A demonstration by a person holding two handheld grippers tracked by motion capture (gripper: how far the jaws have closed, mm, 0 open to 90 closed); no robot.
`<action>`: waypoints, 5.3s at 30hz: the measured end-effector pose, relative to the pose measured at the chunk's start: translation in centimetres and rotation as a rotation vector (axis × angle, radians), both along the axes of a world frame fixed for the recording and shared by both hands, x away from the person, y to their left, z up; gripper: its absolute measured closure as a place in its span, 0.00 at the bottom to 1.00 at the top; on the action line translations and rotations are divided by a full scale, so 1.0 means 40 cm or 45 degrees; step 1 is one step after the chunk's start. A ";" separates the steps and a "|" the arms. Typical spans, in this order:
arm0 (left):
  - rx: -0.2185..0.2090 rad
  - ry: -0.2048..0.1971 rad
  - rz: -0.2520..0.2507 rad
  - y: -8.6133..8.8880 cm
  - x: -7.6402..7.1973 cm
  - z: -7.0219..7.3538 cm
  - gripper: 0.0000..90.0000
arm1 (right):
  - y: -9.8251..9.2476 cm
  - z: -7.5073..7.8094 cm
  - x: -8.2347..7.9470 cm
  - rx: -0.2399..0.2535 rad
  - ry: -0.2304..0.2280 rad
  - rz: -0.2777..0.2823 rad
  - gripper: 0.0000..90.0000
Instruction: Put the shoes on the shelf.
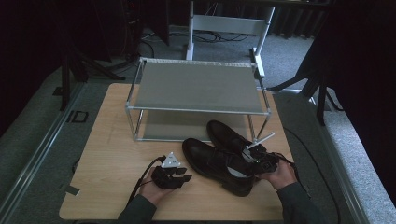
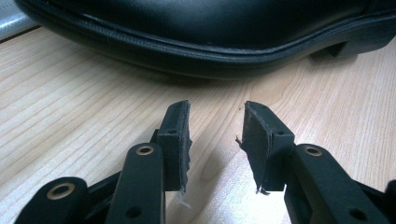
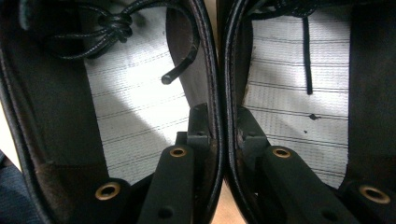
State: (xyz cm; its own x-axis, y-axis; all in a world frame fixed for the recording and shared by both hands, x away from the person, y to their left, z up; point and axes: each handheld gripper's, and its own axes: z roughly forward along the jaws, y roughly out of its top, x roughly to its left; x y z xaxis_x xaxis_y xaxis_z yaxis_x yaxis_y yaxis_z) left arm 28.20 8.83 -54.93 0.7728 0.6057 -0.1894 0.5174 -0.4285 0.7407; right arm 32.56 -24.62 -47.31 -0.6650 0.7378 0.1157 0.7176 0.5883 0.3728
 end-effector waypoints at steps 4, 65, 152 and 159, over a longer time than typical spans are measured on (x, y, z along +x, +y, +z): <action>-0.002 0.000 0.003 0.000 0.000 0.000 0.69 | -0.002 0.003 -0.001 0.013 -0.026 -0.006 0.89; -0.017 -0.040 0.031 -0.005 0.007 0.023 0.68 | 0.144 0.047 0.133 0.114 -0.222 -0.189 0.89; 0.153 -0.312 0.457 -0.150 0.224 0.041 1.00 | 0.319 -0.046 0.190 0.197 -0.669 -0.747 0.89; 0.152 -0.344 0.445 -0.153 0.242 0.033 1.00 | 0.321 -0.053 0.194 0.186 -0.711 -0.787 0.89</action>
State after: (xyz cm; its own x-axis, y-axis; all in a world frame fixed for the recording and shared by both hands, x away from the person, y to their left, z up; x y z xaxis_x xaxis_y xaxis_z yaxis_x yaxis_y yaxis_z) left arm 37.88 2.70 -53.63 0.5305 0.8441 0.0777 0.4411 -0.3531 0.8251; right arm 40.33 -11.78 -49.42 -0.1347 0.9908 0.0121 0.5822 0.0692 0.8101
